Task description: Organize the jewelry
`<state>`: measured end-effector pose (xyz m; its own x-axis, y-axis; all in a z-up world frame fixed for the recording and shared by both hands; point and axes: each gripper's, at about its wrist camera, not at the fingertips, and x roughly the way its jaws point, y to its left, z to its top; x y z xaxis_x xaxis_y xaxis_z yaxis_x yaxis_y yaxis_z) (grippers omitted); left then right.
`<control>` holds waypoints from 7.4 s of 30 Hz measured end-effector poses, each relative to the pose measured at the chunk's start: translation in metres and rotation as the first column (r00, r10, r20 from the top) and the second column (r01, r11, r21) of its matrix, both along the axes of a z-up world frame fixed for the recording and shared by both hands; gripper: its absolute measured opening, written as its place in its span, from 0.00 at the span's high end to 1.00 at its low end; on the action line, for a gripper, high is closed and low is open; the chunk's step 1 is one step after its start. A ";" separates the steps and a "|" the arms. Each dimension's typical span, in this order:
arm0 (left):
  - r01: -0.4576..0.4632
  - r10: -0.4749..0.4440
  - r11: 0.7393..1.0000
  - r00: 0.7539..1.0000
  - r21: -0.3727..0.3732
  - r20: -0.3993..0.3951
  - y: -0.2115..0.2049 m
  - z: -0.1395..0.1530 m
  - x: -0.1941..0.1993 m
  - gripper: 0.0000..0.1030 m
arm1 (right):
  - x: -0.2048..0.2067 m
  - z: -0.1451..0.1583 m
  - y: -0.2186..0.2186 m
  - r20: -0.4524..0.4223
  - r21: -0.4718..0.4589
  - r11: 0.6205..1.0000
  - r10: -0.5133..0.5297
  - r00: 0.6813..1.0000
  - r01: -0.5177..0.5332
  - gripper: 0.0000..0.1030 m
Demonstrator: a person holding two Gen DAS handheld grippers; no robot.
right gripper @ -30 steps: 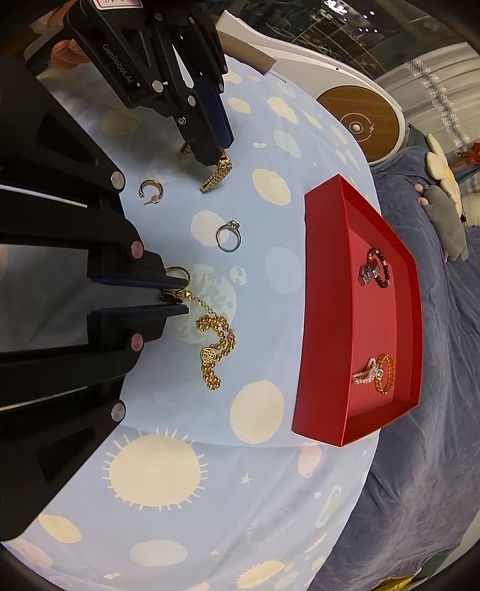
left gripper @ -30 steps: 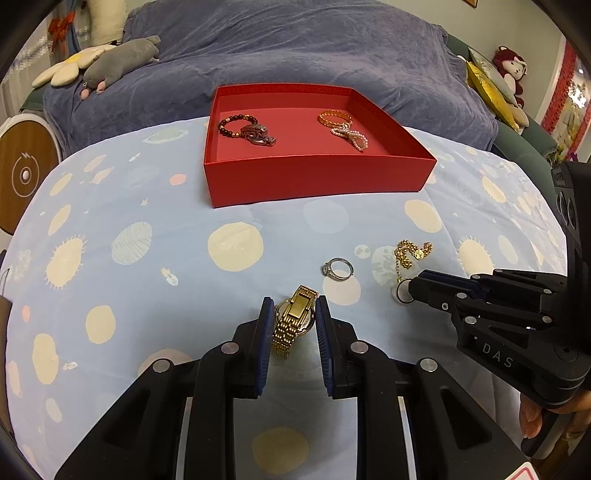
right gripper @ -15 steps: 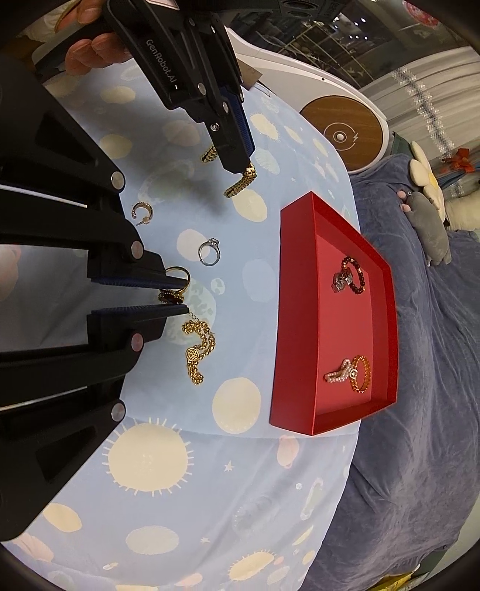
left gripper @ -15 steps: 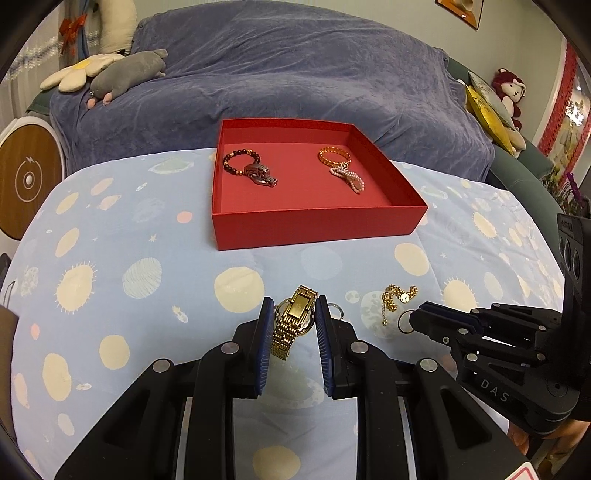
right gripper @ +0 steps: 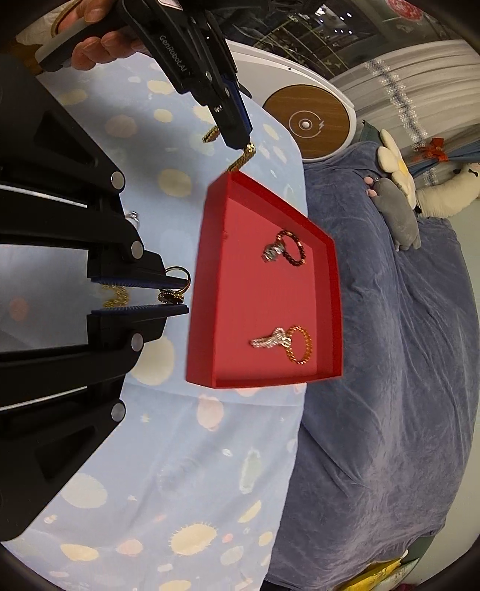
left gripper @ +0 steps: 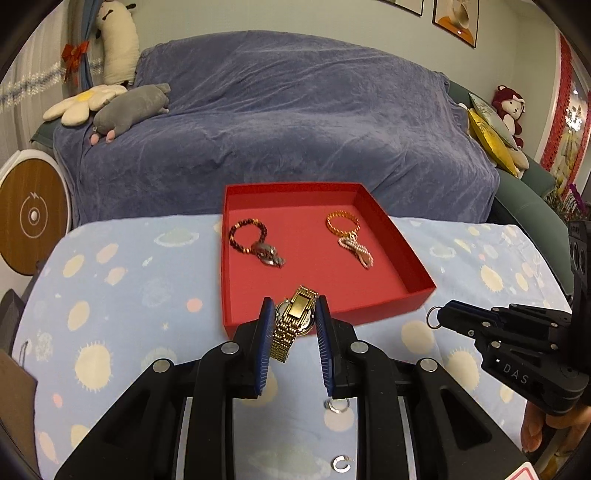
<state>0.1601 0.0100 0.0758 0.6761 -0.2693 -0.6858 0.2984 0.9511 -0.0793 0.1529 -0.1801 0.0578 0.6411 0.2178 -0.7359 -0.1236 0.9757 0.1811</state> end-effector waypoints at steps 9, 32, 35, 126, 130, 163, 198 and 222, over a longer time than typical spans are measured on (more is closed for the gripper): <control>-0.069 0.068 0.994 0.998 0.090 0.013 -0.012 -0.028 0.069 0.81 | 0.071 -0.017 0.002 -0.009 -0.006 0.999 -0.040 0.999 0.040 0.93; -0.144 0.142 0.977 0.990 0.156 0.020 -0.022 -0.054 0.100 0.68 | 0.082 -0.045 0.001 -0.038 -0.024 0.998 -0.058 0.998 0.057 0.75; -0.148 0.143 0.974 0.989 0.168 0.041 -0.024 -0.046 0.091 0.68 | 0.069 -0.033 -0.003 -0.017 -0.013 0.998 -0.054 0.998 0.054 0.75; -0.070 0.094 0.991 0.970 0.115 -0.224 -0.012 -0.108 -0.036 1.00 | -0.027 -0.076 0.018 -0.150 -0.060 0.997 0.048 0.987 -0.058 0.55; -0.069 0.094 0.991 0.970 0.118 -0.223 -0.012 -0.107 -0.036 1.00 | -0.021 -0.082 0.019 -0.155 -0.084 0.995 0.049 0.987 -0.063 0.55; -0.029 0.050 0.996 0.966 0.086 -0.253 -0.013 -0.104 -0.057 0.81 | -0.074 -0.073 0.001 -0.221 -0.050 0.997 0.043 0.974 -0.055 0.96; 0.000 0.008 0.999 0.981 0.040 -0.193 -0.017 -0.075 -0.060 0.85 | -0.071 -0.028 -0.004 -0.115 0.002 0.999 0.040 0.993 -0.040 0.96; -0.070 0.076 0.996 0.992 0.053 -0.103 -0.001 -0.019 0.025 0.85 | 0.005 0.035 -0.002 0.008 0.020 1.000 0.016 1.000 -0.017 0.96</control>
<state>0.1850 0.0087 0.0565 0.6162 -0.1859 -0.7654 0.2205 0.9736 -0.0589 0.1575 -0.1822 0.0925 0.6429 0.2429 -0.7264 -0.1411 0.9697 0.1994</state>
